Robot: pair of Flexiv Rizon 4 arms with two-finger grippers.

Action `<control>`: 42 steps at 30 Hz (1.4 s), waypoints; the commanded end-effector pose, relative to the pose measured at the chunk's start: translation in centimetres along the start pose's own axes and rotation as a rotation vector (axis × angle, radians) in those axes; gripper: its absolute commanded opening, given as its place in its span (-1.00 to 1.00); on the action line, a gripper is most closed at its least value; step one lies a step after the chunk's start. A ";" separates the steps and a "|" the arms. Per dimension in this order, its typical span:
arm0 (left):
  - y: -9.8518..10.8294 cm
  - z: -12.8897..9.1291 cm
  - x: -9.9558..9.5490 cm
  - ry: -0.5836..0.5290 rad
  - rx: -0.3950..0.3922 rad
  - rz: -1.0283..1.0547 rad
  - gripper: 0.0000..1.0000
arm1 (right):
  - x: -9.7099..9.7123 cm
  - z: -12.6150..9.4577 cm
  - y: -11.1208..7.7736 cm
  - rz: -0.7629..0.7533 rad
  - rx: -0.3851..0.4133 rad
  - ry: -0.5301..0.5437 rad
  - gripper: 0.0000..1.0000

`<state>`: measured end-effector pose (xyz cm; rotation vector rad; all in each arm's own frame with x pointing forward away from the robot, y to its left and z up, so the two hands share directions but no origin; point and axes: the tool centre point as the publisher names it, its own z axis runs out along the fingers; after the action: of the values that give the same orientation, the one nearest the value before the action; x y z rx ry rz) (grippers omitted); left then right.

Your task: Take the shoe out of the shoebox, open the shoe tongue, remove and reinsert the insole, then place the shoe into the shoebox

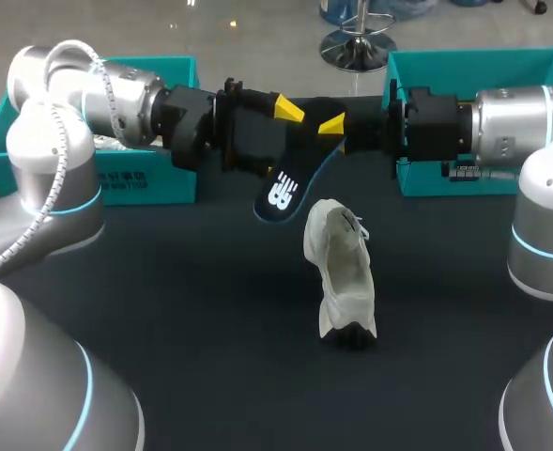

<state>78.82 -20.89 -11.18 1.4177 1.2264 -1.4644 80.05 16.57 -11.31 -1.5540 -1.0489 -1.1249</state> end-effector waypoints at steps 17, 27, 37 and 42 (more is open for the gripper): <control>-0.1 1.8 0.4 -0.010 -0.015 -0.050 -1.00 | 0.1 0.0 -0.1 0.002 -0.002 -0.005 -1.00; -0.4 1.3 0.5 0.010 -0.023 -0.048 -1.00 | -0.4 -1.7 -0.2 0.001 -0.100 0.014 1.00; -0.5 0.2 1.3 0.046 -0.059 -0.107 -1.00 | 1.4 -8.4 -0.4 -0.135 -0.115 -0.156 1.00; -0.6 0.5 1.4 0.053 -0.059 -0.113 -1.00 | 4.3 -11.6 0.4 -0.255 -0.072 -0.332 1.00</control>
<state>78.22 -20.94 -12.60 1.3764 1.3855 -1.4687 79.49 10.01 -8.63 -1.6712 -1.2783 -1.2841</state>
